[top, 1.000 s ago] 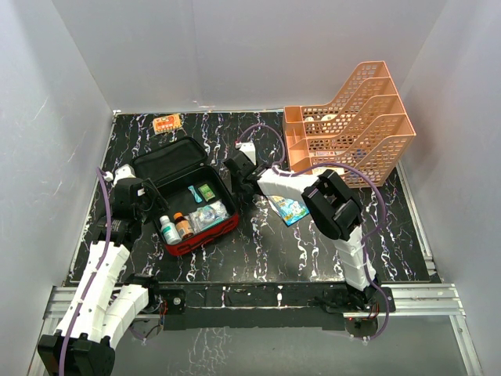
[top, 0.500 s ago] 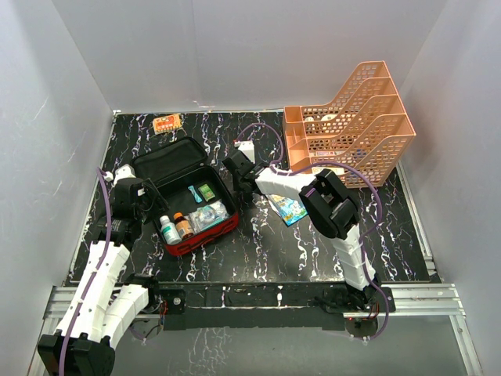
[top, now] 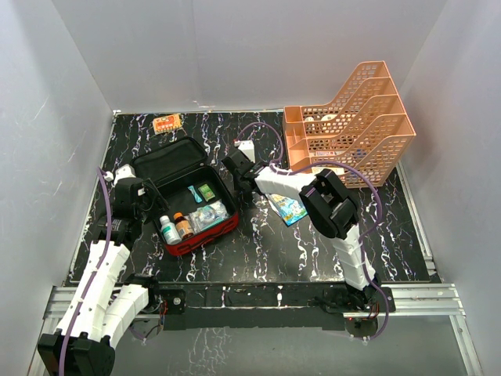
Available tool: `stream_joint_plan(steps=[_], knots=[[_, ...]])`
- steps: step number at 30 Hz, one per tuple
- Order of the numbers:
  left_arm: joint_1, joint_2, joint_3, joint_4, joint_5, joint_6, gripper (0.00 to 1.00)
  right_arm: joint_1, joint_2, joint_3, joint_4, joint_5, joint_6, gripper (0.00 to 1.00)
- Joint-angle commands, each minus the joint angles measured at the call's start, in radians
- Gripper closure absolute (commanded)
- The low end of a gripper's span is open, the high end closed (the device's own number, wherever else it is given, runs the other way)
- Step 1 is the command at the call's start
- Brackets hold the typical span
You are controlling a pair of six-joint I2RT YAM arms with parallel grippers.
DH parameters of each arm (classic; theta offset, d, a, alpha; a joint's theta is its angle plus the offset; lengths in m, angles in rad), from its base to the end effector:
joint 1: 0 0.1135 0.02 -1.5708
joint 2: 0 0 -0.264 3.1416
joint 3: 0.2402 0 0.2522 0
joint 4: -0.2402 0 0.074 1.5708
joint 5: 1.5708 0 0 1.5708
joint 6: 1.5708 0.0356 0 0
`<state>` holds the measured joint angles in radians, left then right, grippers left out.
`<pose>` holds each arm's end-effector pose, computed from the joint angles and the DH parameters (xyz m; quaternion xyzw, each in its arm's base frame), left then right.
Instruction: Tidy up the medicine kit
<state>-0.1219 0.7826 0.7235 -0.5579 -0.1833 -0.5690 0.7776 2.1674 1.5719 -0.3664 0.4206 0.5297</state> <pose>0.1693 -0.0142 0.2820 -0.2371 0.8534 -0.0783 0.4576 0.3420 0.3164 0.1568 -0.0532 0.9336 0.0202 0.3538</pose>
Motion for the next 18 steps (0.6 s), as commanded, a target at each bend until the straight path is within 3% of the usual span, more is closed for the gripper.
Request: stream_joint_plan(steps=[1,18], knots=[[-0.002,-0.001,0.004,-0.006,-0.008,0.007,0.43,0.001,-0.114,0.062,0.008,0.008,-0.016,0.79],[-0.003,-0.029,0.009,-0.023,-0.052,-0.005,0.43,0.173,-0.218,0.14,0.07,-0.028,-0.066,0.77]])
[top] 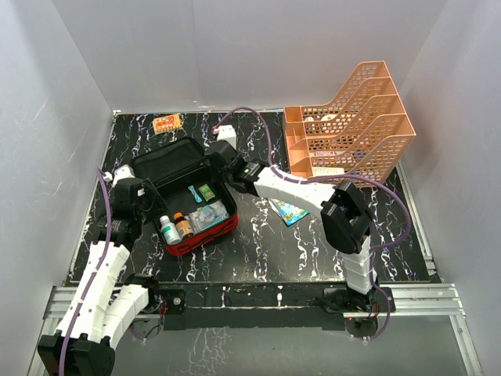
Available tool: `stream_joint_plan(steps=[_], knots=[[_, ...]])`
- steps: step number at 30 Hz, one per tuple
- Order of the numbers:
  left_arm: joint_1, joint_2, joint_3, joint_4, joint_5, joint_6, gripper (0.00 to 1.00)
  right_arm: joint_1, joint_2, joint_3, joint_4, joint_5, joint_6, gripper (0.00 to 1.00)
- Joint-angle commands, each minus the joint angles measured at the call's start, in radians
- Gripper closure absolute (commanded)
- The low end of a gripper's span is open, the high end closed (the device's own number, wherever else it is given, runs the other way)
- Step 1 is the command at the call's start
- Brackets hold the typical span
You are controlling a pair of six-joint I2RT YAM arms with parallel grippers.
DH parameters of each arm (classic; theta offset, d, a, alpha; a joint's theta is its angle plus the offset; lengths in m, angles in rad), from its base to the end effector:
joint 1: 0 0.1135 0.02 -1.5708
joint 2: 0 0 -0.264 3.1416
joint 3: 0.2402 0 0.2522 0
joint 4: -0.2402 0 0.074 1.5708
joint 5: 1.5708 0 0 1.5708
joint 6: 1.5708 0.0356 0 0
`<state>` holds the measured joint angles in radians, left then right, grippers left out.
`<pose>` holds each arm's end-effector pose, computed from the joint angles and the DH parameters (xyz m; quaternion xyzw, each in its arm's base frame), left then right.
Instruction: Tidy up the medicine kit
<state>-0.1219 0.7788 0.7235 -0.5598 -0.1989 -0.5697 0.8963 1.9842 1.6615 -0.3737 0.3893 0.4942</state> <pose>0.1685 -0.0136 0.2825 -0.2407 0.8514 -0.0722 0.4604 0.2975 0.3504 0.2659 -0.0972 0.8873 0.1315 0.4312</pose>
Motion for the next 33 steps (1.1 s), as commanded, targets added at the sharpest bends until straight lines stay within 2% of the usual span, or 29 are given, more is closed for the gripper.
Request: stream_joint_plan(steps=[1,12,18,26,33], knots=[[-0.002,-0.029,0.009,-0.024,-0.042,-0.006,0.43,0.069,-0.029,0.056,0.087,0.006,-0.036,0.77],[-0.002,-0.08,0.019,-0.085,-0.165,-0.057,0.43,0.147,0.137,0.16,0.161,-0.055,-0.051,0.76],[-0.002,-0.084,0.019,-0.088,-0.171,-0.063,0.42,0.148,0.243,0.246,0.162,-0.068,-0.052,0.76],[-0.002,-0.073,0.019,-0.085,-0.163,-0.06,0.42,0.15,0.321,0.273,0.151,-0.094,-0.061,0.76],[-0.002,-0.081,0.021,-0.085,-0.167,-0.07,0.42,0.15,0.372,0.315,0.126,-0.08,-0.088,0.69]])
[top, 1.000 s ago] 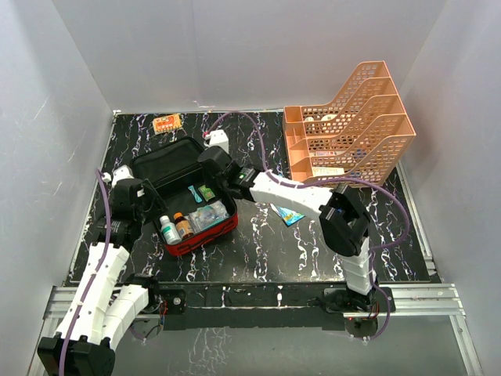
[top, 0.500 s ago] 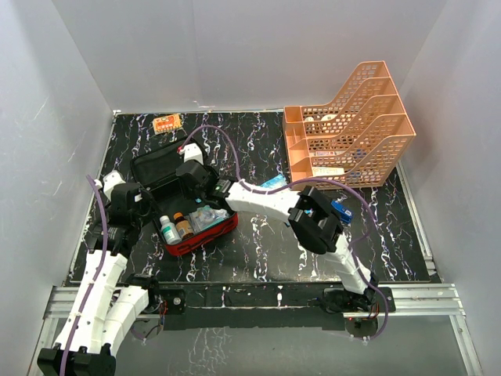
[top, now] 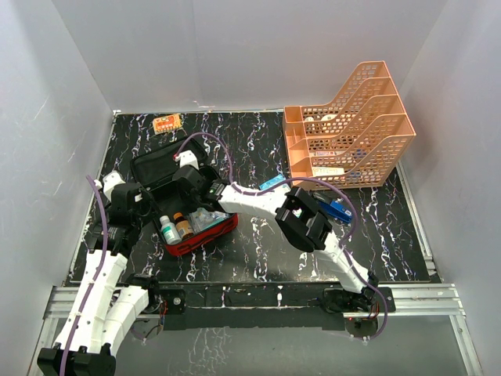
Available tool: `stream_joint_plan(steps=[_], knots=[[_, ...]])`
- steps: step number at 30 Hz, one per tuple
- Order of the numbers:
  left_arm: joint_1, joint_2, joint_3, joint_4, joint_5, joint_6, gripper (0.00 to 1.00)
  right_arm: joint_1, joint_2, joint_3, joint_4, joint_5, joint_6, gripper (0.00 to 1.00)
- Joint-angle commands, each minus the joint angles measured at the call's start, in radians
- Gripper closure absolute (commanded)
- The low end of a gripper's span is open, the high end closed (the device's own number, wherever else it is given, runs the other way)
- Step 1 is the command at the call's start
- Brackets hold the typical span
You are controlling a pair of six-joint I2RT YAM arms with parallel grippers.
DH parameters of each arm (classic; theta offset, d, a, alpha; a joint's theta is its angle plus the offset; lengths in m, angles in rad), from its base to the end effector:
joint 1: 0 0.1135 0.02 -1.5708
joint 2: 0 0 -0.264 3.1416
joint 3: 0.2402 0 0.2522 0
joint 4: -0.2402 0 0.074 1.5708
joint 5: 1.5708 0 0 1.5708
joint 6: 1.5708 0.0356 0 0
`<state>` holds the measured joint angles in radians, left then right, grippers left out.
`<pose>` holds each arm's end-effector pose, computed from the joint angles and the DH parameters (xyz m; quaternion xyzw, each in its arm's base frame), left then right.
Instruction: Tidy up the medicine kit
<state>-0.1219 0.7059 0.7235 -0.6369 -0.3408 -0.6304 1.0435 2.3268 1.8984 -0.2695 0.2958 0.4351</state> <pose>0.1509 -0.0065 0.2866 -0.2955 0.8284 -0.0256 0.4752 0.2765 0.4542 0.1890 -0.2091 0.8739 0.1830 0.3989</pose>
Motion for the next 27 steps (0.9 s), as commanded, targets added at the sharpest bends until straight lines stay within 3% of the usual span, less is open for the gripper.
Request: stream_joint_plan(steps=[1,7,16,20,27], knots=[[-0.002,-0.009,0.021,-0.006,-0.028,-0.009,0.41,0.002,0.031,0.083,0.021,0.01,-0.03,0.68],[-0.003,0.012,0.047,-0.012,-0.063,0.0,0.41,0.002,0.003,0.087,0.011,-0.002,-0.042,0.6],[-0.002,0.107,0.193,0.043,-0.101,0.031,0.35,0.0,-0.158,0.026,-0.014,0.004,-0.022,0.58],[-0.002,0.198,0.278,0.074,-0.084,0.075,0.31,-0.007,-0.302,-0.123,-0.015,0.065,0.024,0.55],[0.004,0.309,0.353,0.117,-0.034,0.134,0.24,-0.023,-0.544,-0.412,-0.116,0.226,0.153,0.39]])
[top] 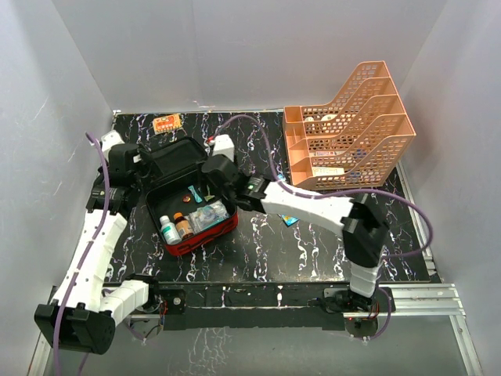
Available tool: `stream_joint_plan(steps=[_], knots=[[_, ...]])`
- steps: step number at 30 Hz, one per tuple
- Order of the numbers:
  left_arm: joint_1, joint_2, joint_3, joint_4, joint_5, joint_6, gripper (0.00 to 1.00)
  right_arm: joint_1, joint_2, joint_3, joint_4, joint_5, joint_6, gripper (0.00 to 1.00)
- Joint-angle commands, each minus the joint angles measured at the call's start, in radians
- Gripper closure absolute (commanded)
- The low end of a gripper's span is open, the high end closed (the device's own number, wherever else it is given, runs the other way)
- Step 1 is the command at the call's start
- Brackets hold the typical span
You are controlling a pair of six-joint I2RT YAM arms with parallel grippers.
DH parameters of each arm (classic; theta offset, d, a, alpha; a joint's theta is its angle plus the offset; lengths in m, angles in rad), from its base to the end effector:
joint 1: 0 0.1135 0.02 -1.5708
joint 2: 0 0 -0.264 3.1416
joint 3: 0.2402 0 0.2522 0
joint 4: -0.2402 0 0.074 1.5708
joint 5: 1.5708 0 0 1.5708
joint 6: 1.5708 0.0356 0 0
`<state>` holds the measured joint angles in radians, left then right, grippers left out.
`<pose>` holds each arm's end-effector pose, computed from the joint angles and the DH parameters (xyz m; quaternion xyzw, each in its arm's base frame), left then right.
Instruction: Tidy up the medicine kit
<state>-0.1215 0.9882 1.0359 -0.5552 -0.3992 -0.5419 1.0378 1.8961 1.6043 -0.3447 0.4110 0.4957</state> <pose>0.2100 -0.0117 0.3537 -0.2746 0.8053 -0.0002 0.5255 0.2368 0.3735 0.2873 -0.1455 0.8668 0.1747 0.4439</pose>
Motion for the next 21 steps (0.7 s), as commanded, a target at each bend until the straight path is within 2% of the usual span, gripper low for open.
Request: stream_joint_plan(steps=[1,5,8,13,21], knots=[[0.008,0.036,0.038,0.046,0.035,0.047,0.23,-0.021,-0.133,-0.149,-0.046,0.105,0.104,0.38],[0.026,0.076,0.046,0.056,0.077,0.058,0.21,-0.024,-0.149,-0.217,-0.066,0.032,0.118,0.38],[0.046,0.104,0.055,0.061,0.106,0.076,0.2,-0.024,-0.126,-0.219,-0.09,-0.018,0.112,0.45],[0.081,0.137,0.056,0.061,0.157,0.072,0.2,-0.024,-0.076,-0.204,-0.156,0.003,0.127,0.54],[0.124,0.154,0.029,0.064,0.216,0.063,0.2,-0.039,-0.07,-0.219,-0.162,0.006,0.121,0.61]])
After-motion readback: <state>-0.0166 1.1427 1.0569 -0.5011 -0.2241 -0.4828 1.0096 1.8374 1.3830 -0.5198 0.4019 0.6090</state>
